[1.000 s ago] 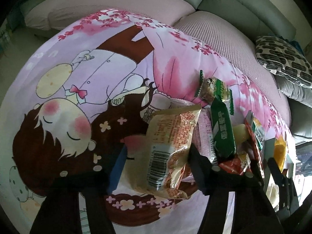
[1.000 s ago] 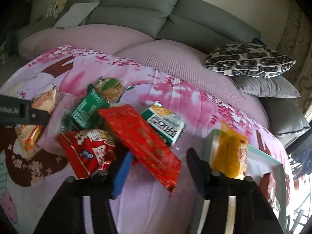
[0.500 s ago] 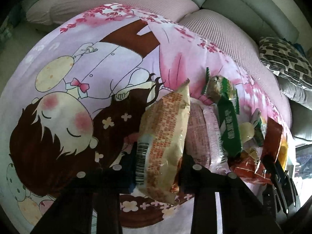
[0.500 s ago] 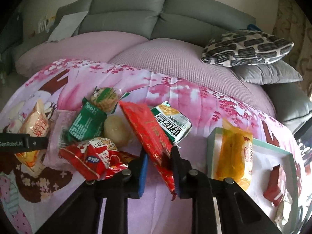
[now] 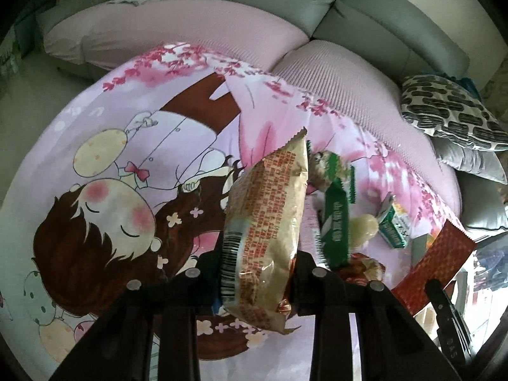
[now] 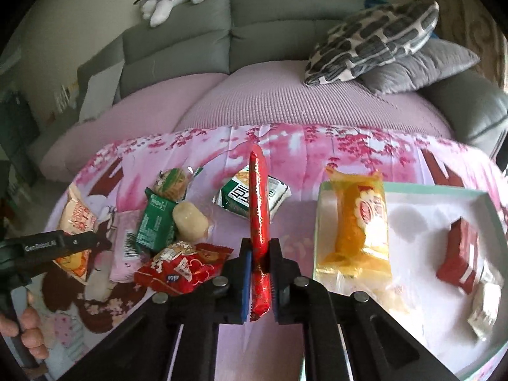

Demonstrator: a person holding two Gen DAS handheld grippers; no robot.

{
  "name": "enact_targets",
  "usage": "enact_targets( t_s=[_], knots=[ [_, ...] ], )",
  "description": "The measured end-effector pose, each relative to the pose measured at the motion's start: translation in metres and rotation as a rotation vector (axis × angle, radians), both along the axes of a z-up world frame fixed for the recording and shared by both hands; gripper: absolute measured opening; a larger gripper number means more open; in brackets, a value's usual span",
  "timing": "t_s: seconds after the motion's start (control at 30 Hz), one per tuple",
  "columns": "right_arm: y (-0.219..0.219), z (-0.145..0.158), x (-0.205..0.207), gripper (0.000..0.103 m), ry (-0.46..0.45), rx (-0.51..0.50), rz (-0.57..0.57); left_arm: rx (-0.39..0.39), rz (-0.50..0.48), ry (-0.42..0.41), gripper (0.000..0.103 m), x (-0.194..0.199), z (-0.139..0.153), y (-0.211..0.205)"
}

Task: Organize snacks
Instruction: 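Grasp the tan printed bread bag with left tool while right tool grasps the red stick packet, then carry the bread bag and red stick packet over the white tray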

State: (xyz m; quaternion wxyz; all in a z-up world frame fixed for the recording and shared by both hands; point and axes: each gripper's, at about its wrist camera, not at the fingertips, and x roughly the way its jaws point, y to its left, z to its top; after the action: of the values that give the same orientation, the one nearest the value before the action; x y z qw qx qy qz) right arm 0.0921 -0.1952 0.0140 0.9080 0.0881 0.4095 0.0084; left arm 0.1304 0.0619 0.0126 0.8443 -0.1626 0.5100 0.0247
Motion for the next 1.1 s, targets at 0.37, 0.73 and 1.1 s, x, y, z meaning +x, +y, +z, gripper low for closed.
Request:
enact_targets(
  t_s=[0.37, 0.73, 1.1],
  knots=[
    [-0.013, 0.03, -0.032, 0.011, -0.076, 0.076, -0.005, -0.017, -0.062, -0.078, 0.032, -0.006, 0.028, -0.027],
    [-0.053, 0.048, -0.045, 0.011, -0.113, 0.108, -0.095, -0.025, -0.188, -0.135, 0.032, -0.013, 0.046, -0.085],
    [-0.146, 0.056, -0.069, 0.011, -0.127, 0.095, -0.341, -0.011, -0.414, -0.171, 0.033, -0.033, 0.056, -0.174]
  ],
)
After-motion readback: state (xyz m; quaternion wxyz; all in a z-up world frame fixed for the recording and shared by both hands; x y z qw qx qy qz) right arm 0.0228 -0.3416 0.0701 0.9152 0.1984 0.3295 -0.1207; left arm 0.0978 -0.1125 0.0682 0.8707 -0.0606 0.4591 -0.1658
